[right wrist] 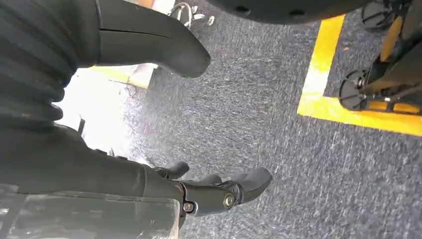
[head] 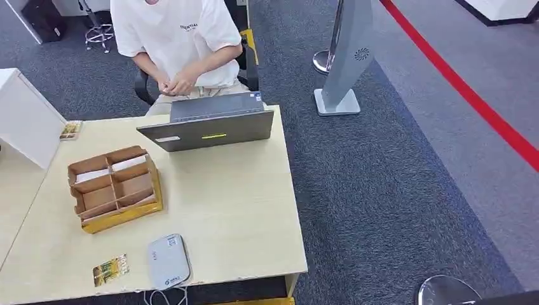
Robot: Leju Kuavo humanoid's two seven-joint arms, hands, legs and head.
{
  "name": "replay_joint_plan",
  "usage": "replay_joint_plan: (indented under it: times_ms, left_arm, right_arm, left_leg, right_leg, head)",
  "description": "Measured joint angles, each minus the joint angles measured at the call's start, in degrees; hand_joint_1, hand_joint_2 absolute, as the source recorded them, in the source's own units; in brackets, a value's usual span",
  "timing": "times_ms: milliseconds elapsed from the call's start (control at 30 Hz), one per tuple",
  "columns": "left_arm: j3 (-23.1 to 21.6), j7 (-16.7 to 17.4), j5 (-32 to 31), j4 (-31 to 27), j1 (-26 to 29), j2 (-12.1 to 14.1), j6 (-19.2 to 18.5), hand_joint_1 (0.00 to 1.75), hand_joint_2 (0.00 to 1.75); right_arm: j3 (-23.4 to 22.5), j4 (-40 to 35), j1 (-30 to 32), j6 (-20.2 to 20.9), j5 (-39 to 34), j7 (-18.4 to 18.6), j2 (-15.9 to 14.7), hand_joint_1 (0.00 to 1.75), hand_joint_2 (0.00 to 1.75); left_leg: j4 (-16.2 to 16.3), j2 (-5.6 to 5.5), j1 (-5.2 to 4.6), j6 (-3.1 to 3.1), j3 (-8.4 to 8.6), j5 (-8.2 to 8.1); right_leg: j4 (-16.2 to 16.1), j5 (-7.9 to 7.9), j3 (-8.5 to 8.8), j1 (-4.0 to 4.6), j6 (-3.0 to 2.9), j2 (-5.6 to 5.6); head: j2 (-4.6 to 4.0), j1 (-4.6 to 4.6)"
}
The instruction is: Pass the card to the sensor for recognition and then transmit it.
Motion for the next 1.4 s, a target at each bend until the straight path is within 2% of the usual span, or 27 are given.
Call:
replay_joint_plan:
  times_ms: [100, 167, 200, 333, 433, 533, 633, 767, 833, 900, 1000, 1133, 1167, 1233, 1267, 1400]
  left_arm:
    - [13.31, -3.1, 10.51, 11.33, 9.1, 5.59, -1.1, 0.0, 1.75]
    - [22.95, -2.08, 16.21, 18.21, 15.53, 6.81, -1.97, 0.0, 1.75]
    - [27.72, 0.02, 18.16, 21.26, 18.15, 6.77, -2.45, 0.0, 1.75]
    - [42.88, 3.62, 27.29, 27.31, 24.3, 2.76, -6.06, 0.0, 1.75]
    - [54.29, 3.79, 32.82, 29.24, 26.01, -2.64, -8.64, 0.0, 1.75]
    - [62.23, 4.29, 33.99, 30.74, 26.45, -7.64, -9.16, 0.0, 1.75]
    - [66.41, 5.08, 33.07, 32.38, 26.36, -14.03, -10.01, 0.0, 1.75]
    - [68.22, 4.1, 31.57, 35.24, 25.27, -24.33, -9.75, 0.0, 1.75]
    - [68.65, 4.07, 31.33, 36.18, 24.78, -27.65, -9.77, 0.0, 1.75]
    - [68.7, 6.01, 29.86, 36.73, 24.45, -30.05, -11.48, 0.0, 1.75]
    - [68.63, 7.55, 26.68, 37.54, 23.62, -35.84, -15.73, 0.0, 1.75]
    - [67.1, 8.58, 22.91, 39.04, 22.59, -43.41, -17.42, 0.0, 1.75]
    - [66.99, 8.58, 22.7, 39.2, 22.42, -44.25, -17.42, 0.0, 1.75]
    - [66.64, 8.58, 22.43, 39.35, 22.24, -45.5, -17.47, 0.0, 1.75]
    - [66.4, 8.71, 22.19, 39.37, 22.16, -46.1, -18.01, 0.0, 1.75]
    - [63.67, 10.37, 17.07, 39.42, 22.04, -49.8, -23.15, 0.0, 1.75]
  right_arm:
    - [-0.37, 0.0, 0.43, 0.18, 0.48, 0.29, -0.02, 0.0, 1.75]
    - [-0.64, 0.0, 0.75, 0.26, 0.92, 0.59, -0.13, 0.0, 1.75]
    - [-0.72, 0.0, 0.78, 0.26, 1.16, 0.68, -0.22, 0.0, 1.75]
    - [-1.05, 0.0, 0.63, 0.37, 1.79, 0.26, -0.59, 0.0, 1.75]
    - [-1.38, 0.0, 0.39, 0.83, 2.53, -0.13, -0.85, 0.0, 1.75]
    - [-1.44, -0.02, 0.28, 0.96, 2.71, -0.41, -0.96, 0.0, 1.75]
    - [-1.44, -0.02, 0.15, 0.87, 3.59, -0.98, -0.94, 0.0, 1.75]
    - [-1.44, -0.04, -0.15, -0.02, 4.59, -1.11, -0.31, 0.0, 1.75]
    - [-1.44, -0.02, -0.27, -0.02, 4.76, -1.11, -0.17, 0.0, 1.75]
    - [-1.42, -0.02, -0.26, -0.02, 5.42, -1.09, 0.04, 0.0, 1.75]
    - [-1.4, -0.02, -0.28, -1.48, 5.97, -1.11, 0.87, 0.0, 1.75]
    - [-1.38, -0.07, -0.6, -2.93, 6.3, -1.14, 1.99, 0.0, 1.75]
    - [-1.38, -0.07, -0.59, -2.93, 6.3, -1.14, 2.21, 0.0, 0.0]
    - [-1.38, -0.07, -0.55, -2.93, 6.3, -1.14, 2.4, 0.0, 0.0]
    - [-1.38, -0.07, -0.56, -2.99, 6.3, -1.14, 2.54, 0.0, 1.75]
    - [-1.2, -0.09, -0.65, -4.44, 7.56, -1.09, 3.32, 0.0, 1.75]
  left_leg:
    - [-0.05, 0.3, 0.0, -0.05, 0.16, -0.24]
    - [-0.05, 0.22, -0.02, -0.02, 0.17, -0.33]
    - [-0.04, 0.06, -0.02, 0.03, 0.14, -0.36]
    - [-0.02, -0.91, 0.0, 0.14, 0.12, -0.43]
    - [-0.01, -1.29, -0.08, 0.25, 0.1, -0.36]
    - [0.0, -1.47, -0.12, 0.3, 0.14, -0.33]
    - [0.0, -1.5, -0.31, 0.45, 0.16, -0.24]
    - [0.02, -1.53, -0.33, 0.54, 0.13, -0.19]
    - [0.04, -1.52, -0.3, 0.56, 0.12, -0.17]
    - [0.06, -1.51, -0.34, 0.6, 0.15, -0.15]
    - [0.06, -1.53, -0.41, 0.66, 0.16, -0.11]
    - [0.08, -1.52, -0.34, 0.66, 0.14, -0.1]
    - [0.08, -1.51, -0.33, 0.66, 0.14, -0.11]
    - [0.08, -1.51, -0.35, 0.66, 0.16, -0.11]
    - [0.08, -1.51, -0.34, 0.66, 0.16, -0.1]
    - [0.08, -1.52, -0.33, 0.69, 0.14, -0.08]
  right_leg:
    - [0.01, -0.21, -0.05, 0.01, -0.16, 0.33]
    - [-0.03, -0.32, 0.01, -0.01, -0.05, 0.23]
    - [-0.06, -0.45, 0.04, 0.0, 0.02, 0.05]
    - [-0.27, -0.72, 0.38, 0.0, 0.19, -0.81]
    - [-0.36, -0.71, 0.57, -0.04, 0.2, -1.29]
    - [-0.49, -0.66, 0.73, -0.07, 0.28, -1.53]
    - [-0.5, -0.57, 0.75, -0.29, 0.41, -1.59]
    - [-0.52, -0.47, 0.76, -0.34, 0.54, -1.64]
    - [-0.57, -0.4, 0.87, -0.31, 0.6, -1.64]
    - [-0.59, -0.38, 0.87, -0.34, 0.64, -1.64]
    - [-0.59, -0.37, 0.87, -0.39, 0.66, -1.65]
    - [-0.67, -0.27, 0.91, -0.35, 0.8, -1.62]
    - [-0.68, -0.26, 0.91, -0.34, 0.79, -1.6]
    - [-0.68, -0.25, 0.89, -0.35, 0.79, -1.61]
    - [-0.68, -0.26, 0.88, -0.34, 0.79, -1.61]
    - [-0.67, -0.26, 0.89, -0.33, 0.79, -1.62]
  head:
    - [0.0, -0.11]
    - [0.02, -0.2]
    - [0.0, -0.15]
    - [0.0, -0.09]
    - [0.0, 0.0]
    - [0.0, 0.13]
    - [0.0, 0.09]
    - [0.0, 0.11]
    - [0.0, 0.24]
    - [0.02, 0.18]
    - [0.02, 0.09]
    - [0.02, 0.15]
    - [0.02, 0.31]
    - [0.02, 0.2]
    - [0.0, 0.13]
    - [0.0, 0.07]
